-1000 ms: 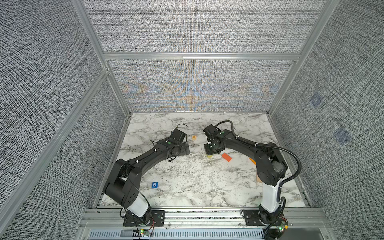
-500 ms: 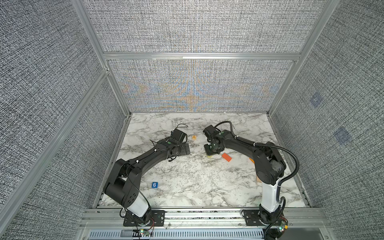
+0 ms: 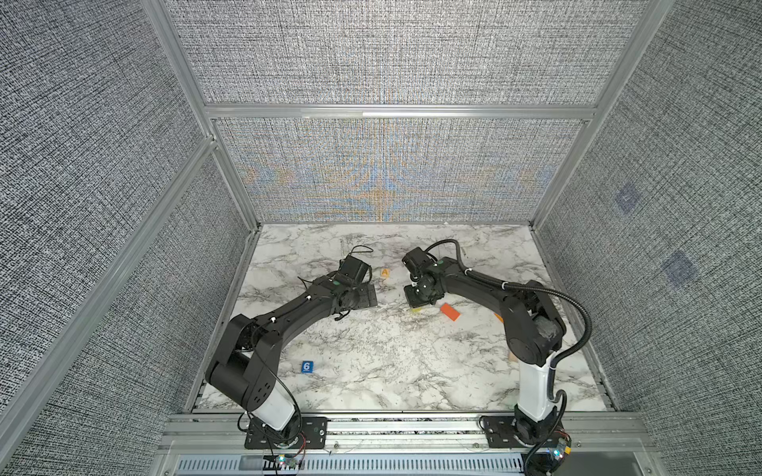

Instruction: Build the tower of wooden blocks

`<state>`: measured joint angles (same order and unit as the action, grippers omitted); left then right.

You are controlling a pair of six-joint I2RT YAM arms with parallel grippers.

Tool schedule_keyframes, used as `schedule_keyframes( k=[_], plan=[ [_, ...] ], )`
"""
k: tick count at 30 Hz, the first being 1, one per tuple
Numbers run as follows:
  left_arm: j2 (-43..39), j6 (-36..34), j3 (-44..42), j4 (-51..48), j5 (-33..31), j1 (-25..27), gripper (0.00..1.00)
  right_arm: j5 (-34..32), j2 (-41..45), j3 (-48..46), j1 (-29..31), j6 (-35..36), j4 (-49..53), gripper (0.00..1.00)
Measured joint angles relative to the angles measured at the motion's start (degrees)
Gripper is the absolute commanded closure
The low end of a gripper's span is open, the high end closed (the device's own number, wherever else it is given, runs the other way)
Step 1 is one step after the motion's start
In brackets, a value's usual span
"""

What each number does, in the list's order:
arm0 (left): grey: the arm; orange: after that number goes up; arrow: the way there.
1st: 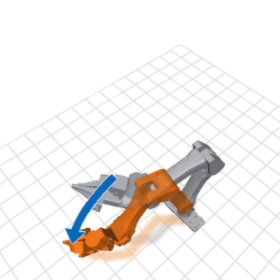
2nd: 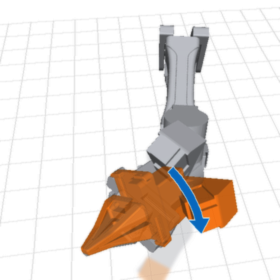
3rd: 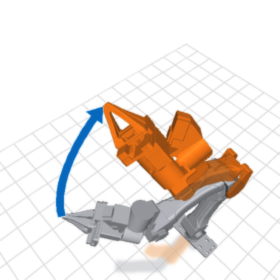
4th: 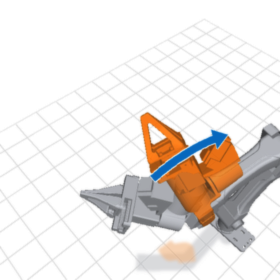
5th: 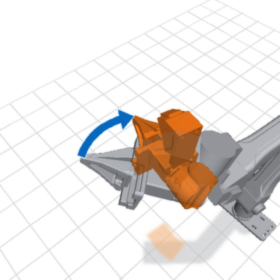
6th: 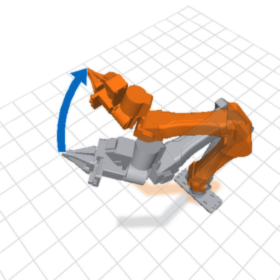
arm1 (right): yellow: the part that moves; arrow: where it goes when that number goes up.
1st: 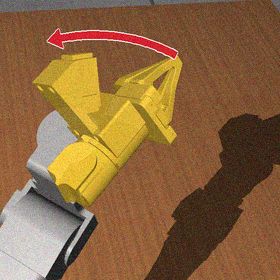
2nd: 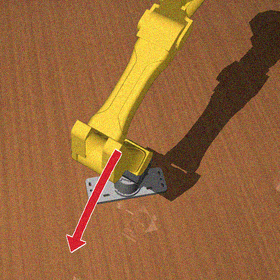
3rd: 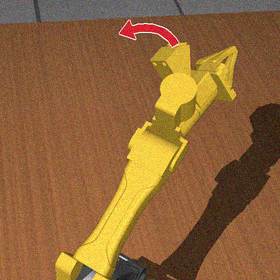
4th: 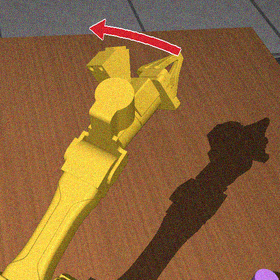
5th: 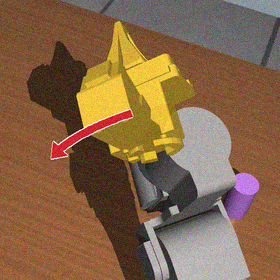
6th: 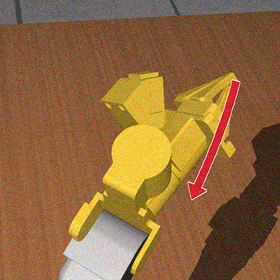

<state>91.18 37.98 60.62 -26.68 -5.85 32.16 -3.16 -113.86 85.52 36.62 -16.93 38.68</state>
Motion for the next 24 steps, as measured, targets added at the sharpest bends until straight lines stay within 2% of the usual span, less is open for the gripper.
schedule_keyframes(
  k=[10, 18, 24],
  plan=[
    [-0.1, -0.3, 0.5, -0.3, -0.2, 0.0, 0.01, -0.4, 0.4, 0.0, 0.0, 0.2, 0.2, 0.38],
    [0.4, -2.1, 6.1, -3.6, -1.7, 0.0, 0.05, -0.9, 4.2, -1.7, -0.2, 0.9, 0.2, 0.34],
    [1.2, -5.5, 11.5, -7.4, -2.5, 0.0, 0.05, -0.3, 11.3, -7.3, -1.8, 1.6, -2.8, 0.32]
  ],
)
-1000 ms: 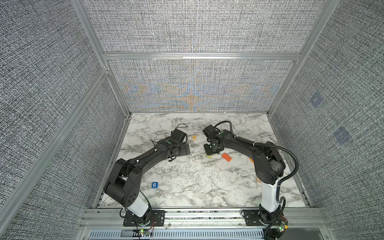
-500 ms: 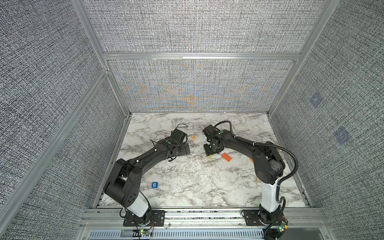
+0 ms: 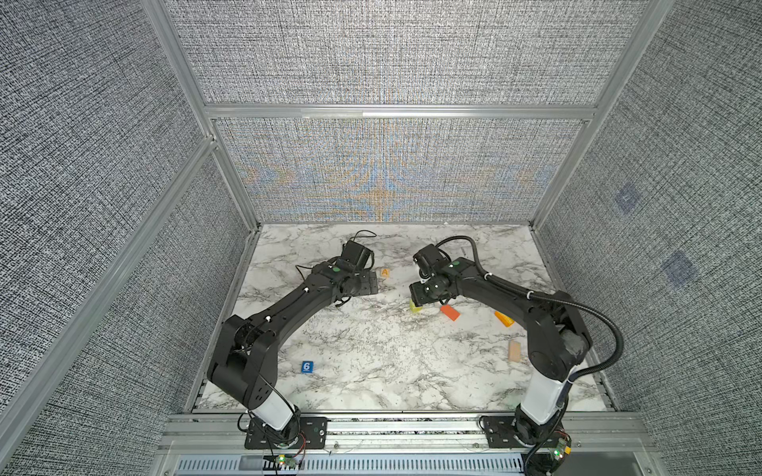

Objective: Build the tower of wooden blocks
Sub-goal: 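Open the right gripper and lift away from the lime-green cube, then grasp the wooden A block with the left gripper while the right arm swings away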

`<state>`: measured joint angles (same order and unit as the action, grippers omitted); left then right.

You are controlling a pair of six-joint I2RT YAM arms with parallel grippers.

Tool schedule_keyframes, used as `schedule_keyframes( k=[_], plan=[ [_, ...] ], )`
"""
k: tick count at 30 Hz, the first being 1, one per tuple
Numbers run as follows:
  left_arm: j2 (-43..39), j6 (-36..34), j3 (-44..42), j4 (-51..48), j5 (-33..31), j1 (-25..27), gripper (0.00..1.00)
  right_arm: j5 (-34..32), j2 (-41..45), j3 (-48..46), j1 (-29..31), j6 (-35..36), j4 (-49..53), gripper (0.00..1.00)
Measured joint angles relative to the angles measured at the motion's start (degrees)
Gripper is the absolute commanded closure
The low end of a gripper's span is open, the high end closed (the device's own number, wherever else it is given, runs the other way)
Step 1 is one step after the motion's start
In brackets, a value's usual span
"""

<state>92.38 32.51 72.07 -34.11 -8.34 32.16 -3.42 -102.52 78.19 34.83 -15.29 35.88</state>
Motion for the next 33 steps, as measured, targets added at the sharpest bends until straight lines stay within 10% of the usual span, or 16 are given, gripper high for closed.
schedule_keyframes(
  k=[19, 33],
  plan=[
    [18.3, -8.3, 24.0, -10.9, 2.6, 0.0, 0.02, 4.0, 28.3, -35.0, -7.1, -1.4, -28.7, 0.05],
    [33.1, -10.2, 37.7, -14.4, 4.4, -1.2, 0.20, 4.1, 31.9, -42.7, -7.9, -8.2, -44.2, 0.04]
  ],
)
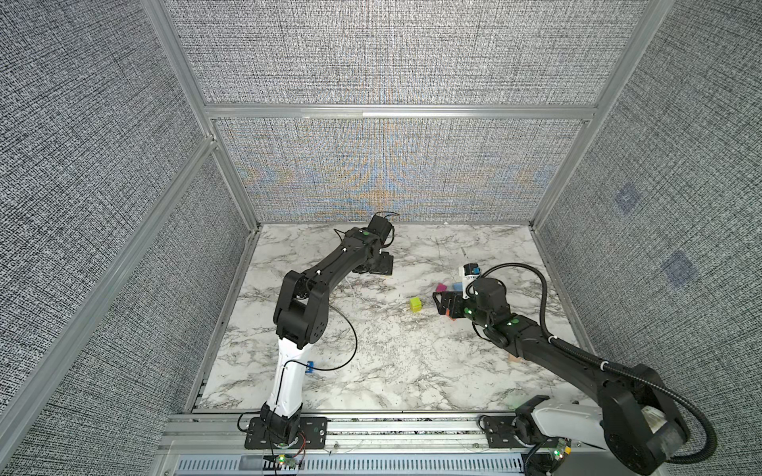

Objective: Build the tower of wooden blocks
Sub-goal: 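Grasp the wooden A block with the left gripper while the right arm swings away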

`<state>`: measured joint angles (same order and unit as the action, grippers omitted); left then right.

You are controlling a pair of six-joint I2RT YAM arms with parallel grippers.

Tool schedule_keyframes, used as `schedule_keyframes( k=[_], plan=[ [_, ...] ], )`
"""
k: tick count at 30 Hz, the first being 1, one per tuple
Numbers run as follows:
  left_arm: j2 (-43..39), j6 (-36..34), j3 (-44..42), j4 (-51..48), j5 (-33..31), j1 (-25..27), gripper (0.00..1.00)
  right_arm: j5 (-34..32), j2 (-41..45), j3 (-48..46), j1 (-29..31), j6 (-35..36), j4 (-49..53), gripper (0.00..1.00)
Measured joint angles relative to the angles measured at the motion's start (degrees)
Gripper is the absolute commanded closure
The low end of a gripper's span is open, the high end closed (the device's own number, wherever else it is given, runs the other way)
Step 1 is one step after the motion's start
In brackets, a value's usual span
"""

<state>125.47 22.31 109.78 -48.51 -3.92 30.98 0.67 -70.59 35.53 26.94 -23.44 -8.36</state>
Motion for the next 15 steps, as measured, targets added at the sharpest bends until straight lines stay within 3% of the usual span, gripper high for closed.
schedule_keyframes(
  k=[15],
  plan=[
    [13.4, -2.0, 15.3, -4.5, 2.6, -0.1, 0.20, 0.0, -1.0, -0.4, -0.4, -0.5, -1.3, 0.03]
  ],
)
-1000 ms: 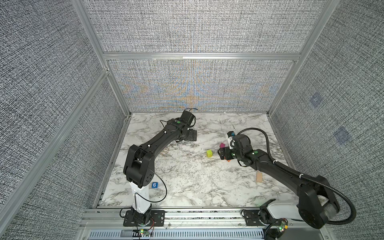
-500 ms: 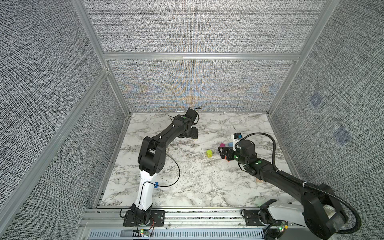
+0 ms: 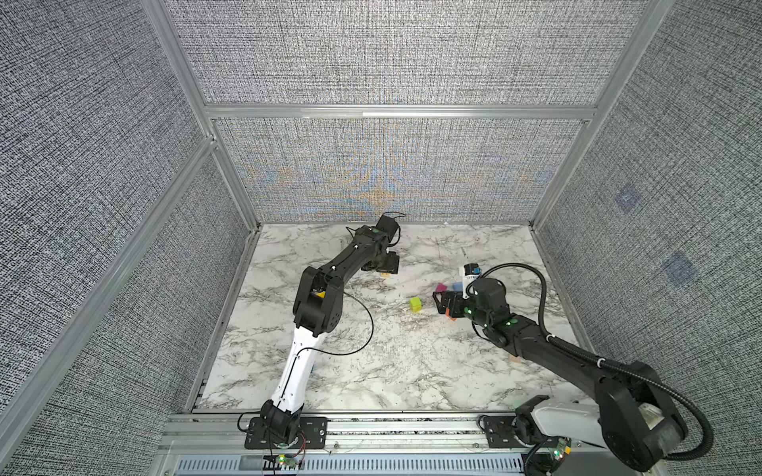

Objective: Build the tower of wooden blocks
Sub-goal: 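Grasp the wooden A block with the left gripper while the right arm swings away, then carry the wooden A block with the left gripper toward the lime-green cube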

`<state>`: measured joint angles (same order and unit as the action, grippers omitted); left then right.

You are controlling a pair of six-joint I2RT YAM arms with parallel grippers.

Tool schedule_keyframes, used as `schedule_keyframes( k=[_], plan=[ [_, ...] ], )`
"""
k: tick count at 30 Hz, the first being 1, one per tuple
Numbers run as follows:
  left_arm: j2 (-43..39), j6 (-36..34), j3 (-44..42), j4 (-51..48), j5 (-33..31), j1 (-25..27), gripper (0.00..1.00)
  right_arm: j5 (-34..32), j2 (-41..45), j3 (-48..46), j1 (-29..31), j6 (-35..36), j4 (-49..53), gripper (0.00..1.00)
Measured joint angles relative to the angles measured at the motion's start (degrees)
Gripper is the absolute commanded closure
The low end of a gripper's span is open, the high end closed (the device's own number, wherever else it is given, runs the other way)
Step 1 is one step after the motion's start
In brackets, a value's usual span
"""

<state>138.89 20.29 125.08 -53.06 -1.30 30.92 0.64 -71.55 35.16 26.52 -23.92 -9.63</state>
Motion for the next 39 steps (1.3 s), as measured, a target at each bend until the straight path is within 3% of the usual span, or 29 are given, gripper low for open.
schedule_keyframes(
  k=[7, 15, 39],
  plan=[
    [3.8, -0.3, 5.5, -2.7, 0.0, 0.0, 0.24, 0.0, 1.2, -0.5, 0.0, -0.8, -0.2, 0.03],
    [5.4, -0.3, 5.9, -2.8, 0.0, 0.0, 0.30, 0.3, 1.8, -0.7, -0.1, -1.0, -0.7, 0.03],
    [6.2, -0.4, 5.9, -2.7, 1.7, -0.1, 0.64, 1.3, 2.9, -1.1, -0.1, -1.8, -1.2, 0.03]
  ],
)
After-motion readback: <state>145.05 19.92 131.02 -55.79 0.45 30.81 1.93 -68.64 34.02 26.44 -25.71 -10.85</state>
